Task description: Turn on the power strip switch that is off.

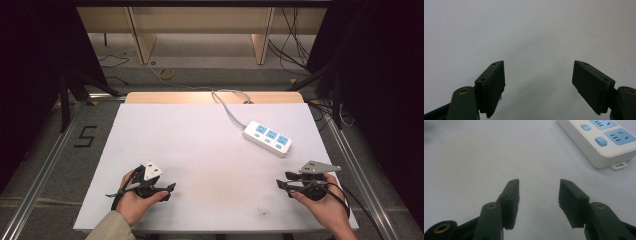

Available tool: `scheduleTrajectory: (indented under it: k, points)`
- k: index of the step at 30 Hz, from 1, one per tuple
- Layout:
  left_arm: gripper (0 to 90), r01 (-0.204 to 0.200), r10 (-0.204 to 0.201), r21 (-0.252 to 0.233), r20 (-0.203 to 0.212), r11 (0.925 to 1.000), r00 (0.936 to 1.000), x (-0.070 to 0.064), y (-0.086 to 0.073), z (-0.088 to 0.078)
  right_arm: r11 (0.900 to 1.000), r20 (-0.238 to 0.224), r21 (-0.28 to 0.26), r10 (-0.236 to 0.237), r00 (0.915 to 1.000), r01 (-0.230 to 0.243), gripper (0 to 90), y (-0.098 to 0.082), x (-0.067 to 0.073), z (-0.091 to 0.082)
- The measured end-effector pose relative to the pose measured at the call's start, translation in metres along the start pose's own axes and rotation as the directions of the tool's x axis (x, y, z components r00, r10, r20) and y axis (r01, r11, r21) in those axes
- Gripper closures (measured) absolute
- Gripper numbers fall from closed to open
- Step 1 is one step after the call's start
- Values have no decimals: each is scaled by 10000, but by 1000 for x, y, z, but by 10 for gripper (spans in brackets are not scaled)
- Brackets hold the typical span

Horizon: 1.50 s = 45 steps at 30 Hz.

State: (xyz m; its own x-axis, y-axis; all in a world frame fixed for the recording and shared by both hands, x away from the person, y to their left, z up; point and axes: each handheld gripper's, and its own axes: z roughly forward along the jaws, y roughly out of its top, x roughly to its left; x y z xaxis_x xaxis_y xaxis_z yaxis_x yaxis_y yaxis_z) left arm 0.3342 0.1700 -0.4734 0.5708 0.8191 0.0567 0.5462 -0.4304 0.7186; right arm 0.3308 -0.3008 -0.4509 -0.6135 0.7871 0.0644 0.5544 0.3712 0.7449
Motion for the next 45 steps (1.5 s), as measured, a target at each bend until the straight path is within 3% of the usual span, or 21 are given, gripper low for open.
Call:
scheduleTrajectory:
  k: [6,12,20,45]
  points:
    - [268,-48,48,62,-4,10000,10000,0,-2,0,9995,98,295,-116,9999,114,568,4,0,-1]
    - [270,-33,33,77,-45,10000,10000,1,-2,0,9967,276,738,-366,9989,344,746,11,-3,-3]
    - [272,-51,51,84,-66,10000,10000,0,-2,1,9891,488,1412,-485,9976,412,900,23,-7,-5]
    - [272,-33,34,29,-148,10000,9999,2,-2,-1,9672,726,2535,-357,9967,162,900,56,-18,-4]
